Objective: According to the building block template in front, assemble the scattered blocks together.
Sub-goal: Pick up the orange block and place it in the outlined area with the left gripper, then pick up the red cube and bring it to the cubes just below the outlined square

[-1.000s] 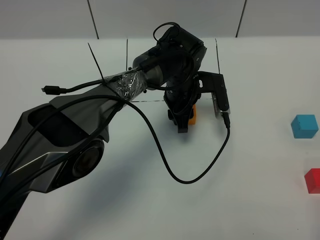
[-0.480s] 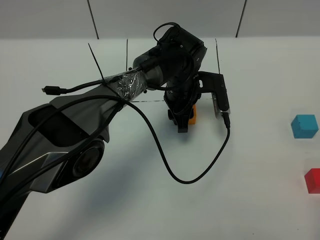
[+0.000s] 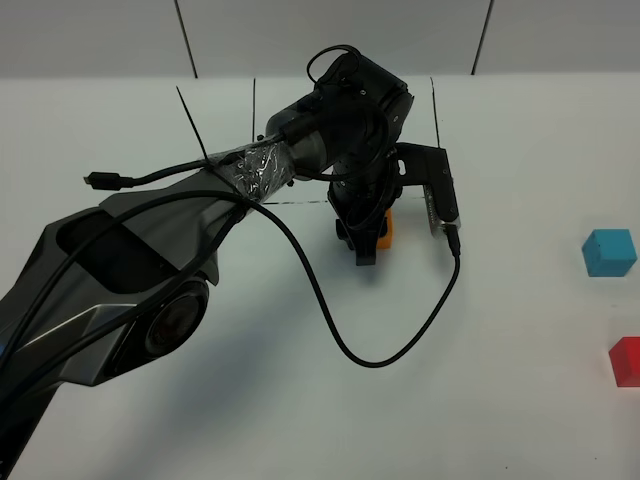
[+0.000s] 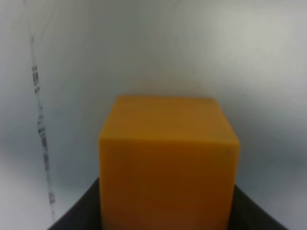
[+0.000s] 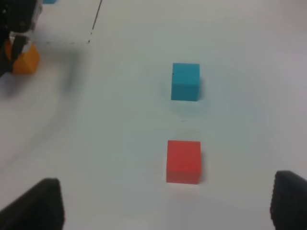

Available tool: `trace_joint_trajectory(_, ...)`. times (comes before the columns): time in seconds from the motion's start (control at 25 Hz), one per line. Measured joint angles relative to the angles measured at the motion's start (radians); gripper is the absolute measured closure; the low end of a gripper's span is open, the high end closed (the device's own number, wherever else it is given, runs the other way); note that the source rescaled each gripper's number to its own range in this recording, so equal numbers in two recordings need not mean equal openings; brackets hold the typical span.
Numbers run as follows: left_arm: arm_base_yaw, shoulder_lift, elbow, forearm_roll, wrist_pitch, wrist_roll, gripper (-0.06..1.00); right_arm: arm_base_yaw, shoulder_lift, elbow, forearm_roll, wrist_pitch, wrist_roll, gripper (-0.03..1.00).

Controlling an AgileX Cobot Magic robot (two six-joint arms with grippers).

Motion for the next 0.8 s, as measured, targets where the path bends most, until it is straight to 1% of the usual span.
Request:
trace_joint_trajectory(0.04,0.000,0.001,0.000,0.002,-0.001,0.000,0.86,0.000,0.000,0.000,0.000,0.000,0.000,0.22)
trace_joint_trajectory(0.12,0.000,0.003,0.001,0.005,-0.004,0.000,0.70,0.000,0.000,0.000,0.000,0.000,0.000,0.22)
trace_joint_trajectory(0.24,0.000,-0.010,0.001,0.006,-0.008,0.000,0.39,0.000,0.000,0.000,0.000,0.000,0.000,0.22)
trace_joint_trajectory(0.32,0.000,-0.031,0.001,0.006,-0.008,0.000,0.23,0.000,0.000,0.000,0.000,0.000,0.000,0.22)
trace_joint_trajectory(0.4,0.000,-0.060,0.001,0.005,-0.007,-0.013,0.12,0.000,0.000,0.000,0.000,0.000,0.000,0.22)
trace_joint_trajectory(0.48,0.005,-0.091,0.001,0.004,-0.005,-0.063,0.08,0.000,0.000,0.000,0.000,0.000,0.000,0.22)
trace_joint_trajectory(0.6,0.042,-0.133,0.001,-0.002,-0.002,-0.193,0.06,0.000,0.000,0.000,0.000,0.000,0.000,0.22)
trace_joint_trajectory(0.72,0.125,-0.169,0.001,-0.015,-0.001,-0.290,0.05,0.000,0.000,0.000,0.000,0.000,0.000,0.22)
trace_joint_trajectory(0.8,0.193,-0.194,0.007,-0.067,0.000,-0.326,0.05,0.000,0.000,0.000,0.000,0.000,0.000,0.22)
